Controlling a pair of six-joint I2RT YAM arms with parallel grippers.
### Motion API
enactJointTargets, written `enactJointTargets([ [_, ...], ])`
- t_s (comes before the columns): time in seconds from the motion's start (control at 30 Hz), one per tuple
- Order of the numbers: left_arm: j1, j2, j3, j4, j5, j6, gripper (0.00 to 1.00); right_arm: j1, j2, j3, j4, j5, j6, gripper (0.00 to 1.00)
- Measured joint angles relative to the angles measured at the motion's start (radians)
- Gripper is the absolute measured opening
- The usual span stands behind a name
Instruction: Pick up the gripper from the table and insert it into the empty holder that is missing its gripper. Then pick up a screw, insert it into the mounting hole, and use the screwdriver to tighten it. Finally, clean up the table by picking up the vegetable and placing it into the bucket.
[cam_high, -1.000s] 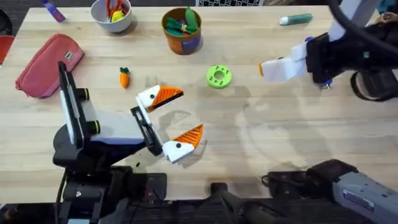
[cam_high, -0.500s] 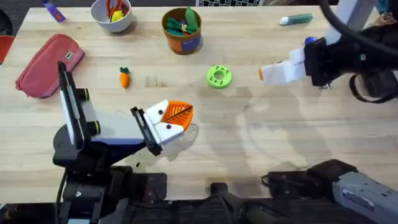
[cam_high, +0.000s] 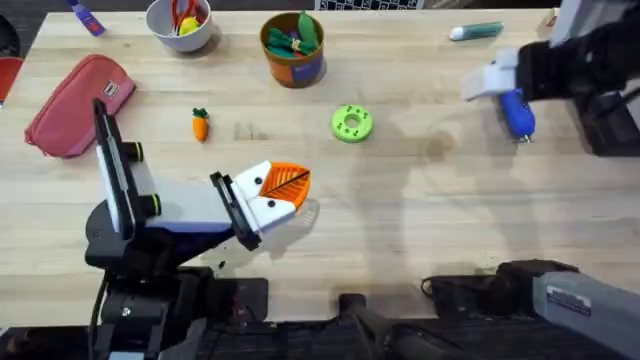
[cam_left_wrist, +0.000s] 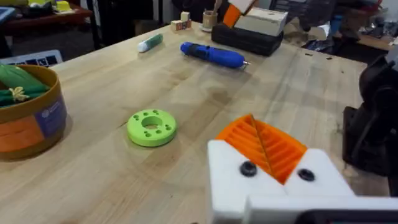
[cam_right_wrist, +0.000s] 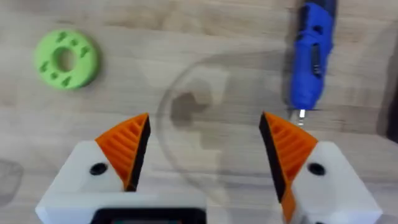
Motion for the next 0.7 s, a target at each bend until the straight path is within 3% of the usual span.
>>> enactJointTargets([
  [0.33, 0.000, 0.000, 0.000, 0.000, 0.000, 0.000, 0.019, -0.225, 0.261, 0.169, 0.031, 0.004, -0.070, 0.991],
  [0.57, 0.000, 0.000, 0.000, 0.000, 0.000, 0.000, 0.019, -0.301, 0.480, 0.388, -0.025, 0.004, -0.121, 0.990],
  [0.7, 0.000, 0.000, 0.000, 0.000, 0.000, 0.000, 0.019, -0.320, 0.566, 0.441, -0.004, 0.005, -0.140, 0.990],
])
